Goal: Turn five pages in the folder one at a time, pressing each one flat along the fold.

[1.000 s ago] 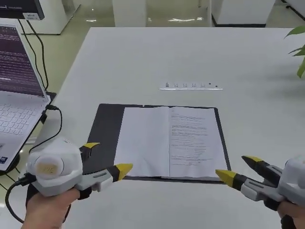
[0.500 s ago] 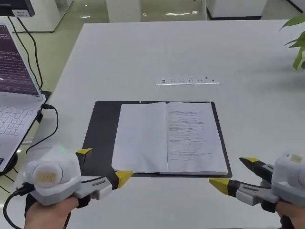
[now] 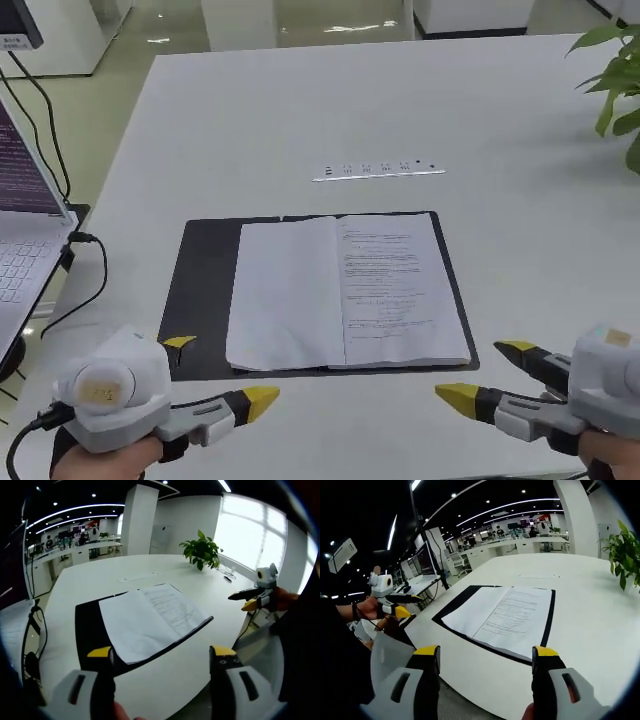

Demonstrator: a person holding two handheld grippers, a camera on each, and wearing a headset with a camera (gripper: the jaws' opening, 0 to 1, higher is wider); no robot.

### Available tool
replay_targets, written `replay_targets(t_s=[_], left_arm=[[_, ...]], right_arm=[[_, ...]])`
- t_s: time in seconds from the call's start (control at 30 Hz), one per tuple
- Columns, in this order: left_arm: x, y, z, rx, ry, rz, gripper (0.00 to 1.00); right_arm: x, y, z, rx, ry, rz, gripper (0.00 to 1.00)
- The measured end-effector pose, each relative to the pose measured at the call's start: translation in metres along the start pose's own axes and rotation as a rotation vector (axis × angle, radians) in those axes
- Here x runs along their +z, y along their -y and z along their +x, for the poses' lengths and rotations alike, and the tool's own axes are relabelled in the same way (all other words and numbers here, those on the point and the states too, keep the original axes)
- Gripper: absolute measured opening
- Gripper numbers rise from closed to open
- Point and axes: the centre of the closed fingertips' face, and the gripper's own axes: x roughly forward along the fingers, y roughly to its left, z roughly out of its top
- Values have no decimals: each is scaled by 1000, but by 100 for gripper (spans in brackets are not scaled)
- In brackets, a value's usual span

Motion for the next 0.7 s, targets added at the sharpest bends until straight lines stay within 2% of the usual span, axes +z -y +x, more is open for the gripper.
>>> replay_targets(t_s=[0.2, 0.43, 0.6, 0.7], left_arm=[[2, 6, 8, -33, -26, 23, 77], [9, 12, 20, -69, -39, 49, 76], [14, 21, 34, -115, -47, 41, 75], [15, 28, 45, -137, -60, 61, 75]], right_arm=[[-2, 3, -4, -7, -5, 14, 78], [-2, 7, -7, -11, -5, 29, 78], [-3, 10, -8, -12, -9, 30, 78], [-5, 12, -8, -11, -24, 27, 78]])
